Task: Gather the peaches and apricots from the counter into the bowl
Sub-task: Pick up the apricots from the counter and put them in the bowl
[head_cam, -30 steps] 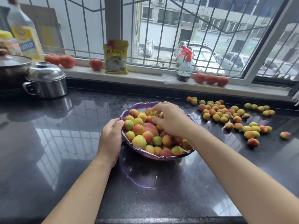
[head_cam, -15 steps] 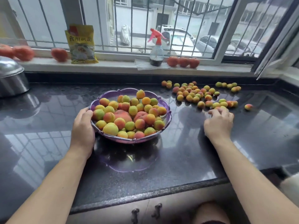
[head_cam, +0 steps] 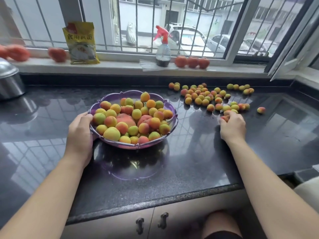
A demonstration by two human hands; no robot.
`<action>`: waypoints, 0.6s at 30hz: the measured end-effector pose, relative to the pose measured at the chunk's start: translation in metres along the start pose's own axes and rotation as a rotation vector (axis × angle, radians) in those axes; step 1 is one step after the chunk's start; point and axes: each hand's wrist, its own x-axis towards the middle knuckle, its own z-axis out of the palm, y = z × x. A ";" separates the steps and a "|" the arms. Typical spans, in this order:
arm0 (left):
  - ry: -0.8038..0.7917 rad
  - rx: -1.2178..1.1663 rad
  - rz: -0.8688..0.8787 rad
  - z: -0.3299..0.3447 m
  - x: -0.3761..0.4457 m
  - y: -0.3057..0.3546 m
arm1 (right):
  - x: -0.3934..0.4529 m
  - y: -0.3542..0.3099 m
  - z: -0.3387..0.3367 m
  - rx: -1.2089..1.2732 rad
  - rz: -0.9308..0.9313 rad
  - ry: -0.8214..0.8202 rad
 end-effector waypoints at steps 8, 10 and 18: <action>0.020 0.031 -0.027 -0.003 0.002 0.001 | -0.044 -0.079 -0.013 0.441 -0.306 -0.208; 0.027 0.042 -0.038 -0.003 0.001 0.002 | -0.048 -0.110 -0.017 0.503 -0.372 -0.249; 0.007 0.087 -0.051 -0.010 0.001 0.005 | -0.071 -0.218 -0.012 0.335 -0.700 -0.537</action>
